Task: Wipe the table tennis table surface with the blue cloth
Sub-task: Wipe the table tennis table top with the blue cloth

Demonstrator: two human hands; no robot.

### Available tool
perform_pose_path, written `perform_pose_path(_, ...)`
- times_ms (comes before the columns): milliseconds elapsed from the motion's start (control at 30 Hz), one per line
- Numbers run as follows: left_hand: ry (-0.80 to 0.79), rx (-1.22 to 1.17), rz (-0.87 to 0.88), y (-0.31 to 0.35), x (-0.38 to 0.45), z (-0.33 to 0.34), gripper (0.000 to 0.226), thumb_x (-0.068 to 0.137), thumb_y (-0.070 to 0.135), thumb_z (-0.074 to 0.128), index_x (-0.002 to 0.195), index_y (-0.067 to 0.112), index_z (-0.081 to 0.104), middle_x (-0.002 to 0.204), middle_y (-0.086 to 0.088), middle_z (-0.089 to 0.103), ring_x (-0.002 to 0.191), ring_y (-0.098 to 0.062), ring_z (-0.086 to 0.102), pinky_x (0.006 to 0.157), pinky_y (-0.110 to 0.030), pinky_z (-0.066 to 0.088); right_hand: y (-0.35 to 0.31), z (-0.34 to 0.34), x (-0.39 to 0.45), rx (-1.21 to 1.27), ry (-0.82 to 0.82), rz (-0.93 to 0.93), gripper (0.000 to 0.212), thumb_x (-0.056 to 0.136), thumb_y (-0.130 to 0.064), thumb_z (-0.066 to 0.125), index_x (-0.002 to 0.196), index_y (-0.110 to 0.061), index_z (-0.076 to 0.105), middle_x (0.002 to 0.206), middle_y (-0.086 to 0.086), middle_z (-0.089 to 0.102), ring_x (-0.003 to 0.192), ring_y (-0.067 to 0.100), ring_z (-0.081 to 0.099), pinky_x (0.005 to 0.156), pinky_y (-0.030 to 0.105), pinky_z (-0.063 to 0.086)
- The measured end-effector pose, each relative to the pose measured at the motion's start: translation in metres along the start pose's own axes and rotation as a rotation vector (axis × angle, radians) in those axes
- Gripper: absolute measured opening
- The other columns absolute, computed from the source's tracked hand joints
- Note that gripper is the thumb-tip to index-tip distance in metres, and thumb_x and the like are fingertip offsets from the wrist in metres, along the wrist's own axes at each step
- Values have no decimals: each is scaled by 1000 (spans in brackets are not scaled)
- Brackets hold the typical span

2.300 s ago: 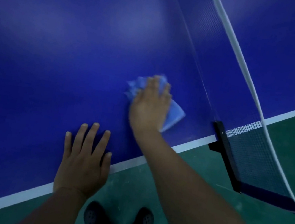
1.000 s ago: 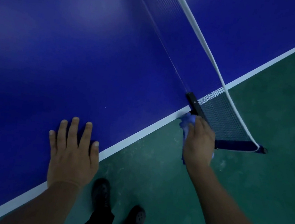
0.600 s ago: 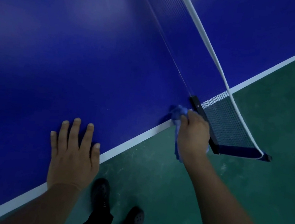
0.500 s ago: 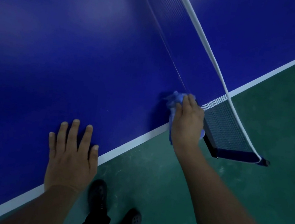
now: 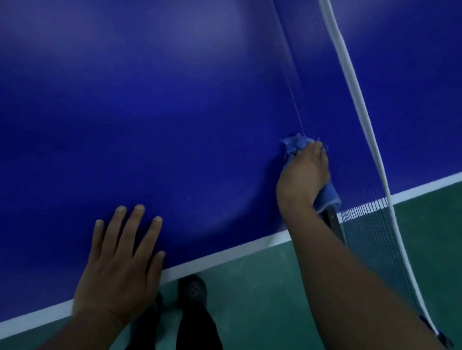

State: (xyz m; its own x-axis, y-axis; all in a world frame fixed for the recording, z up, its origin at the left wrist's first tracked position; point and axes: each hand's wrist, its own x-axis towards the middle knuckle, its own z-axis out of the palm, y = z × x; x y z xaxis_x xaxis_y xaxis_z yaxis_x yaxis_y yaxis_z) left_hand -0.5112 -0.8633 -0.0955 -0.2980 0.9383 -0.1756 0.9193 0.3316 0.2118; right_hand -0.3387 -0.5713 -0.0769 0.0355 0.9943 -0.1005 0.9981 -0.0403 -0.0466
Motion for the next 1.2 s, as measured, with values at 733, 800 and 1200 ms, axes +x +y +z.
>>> perform_pose_path(733, 243, -79, -85, 4, -2, -1, 54, 100, 39, 34, 138, 4, 46, 148, -24, 42, 142, -40, 33, 121, -57, 11, -65, 25, -21, 162, -43, -1161, 45, 98, -20, 39, 133, 2, 57, 140, 18, 56, 130, 37, 52, 94, 47, 52)
perform_pose_path(800, 314, -127, -127, 4, -6, -4, 50, 97, 34, 39, 135, 4, 51, 147, -23, 45, 142, -39, 34, 122, -58, 10, -94, 23, -24, 183, -31, -1034, 43, 96, -14, 45, 132, 4, 57, 139, 22, 56, 130, 39, 52, 96, 51, 51)
perform_pose_path(1200, 381, -201, -421, -29, -72, -3, 52, 95, 34, 38, 132, 1, 54, 148, -22, 42, 142, -40, 33, 123, -53, 5, -12, 30, -99, 181, -98, -1371, 46, 90, -13, 45, 135, -6, 53, 136, 16, 58, 126, 29, 51, 93, 45, 53)
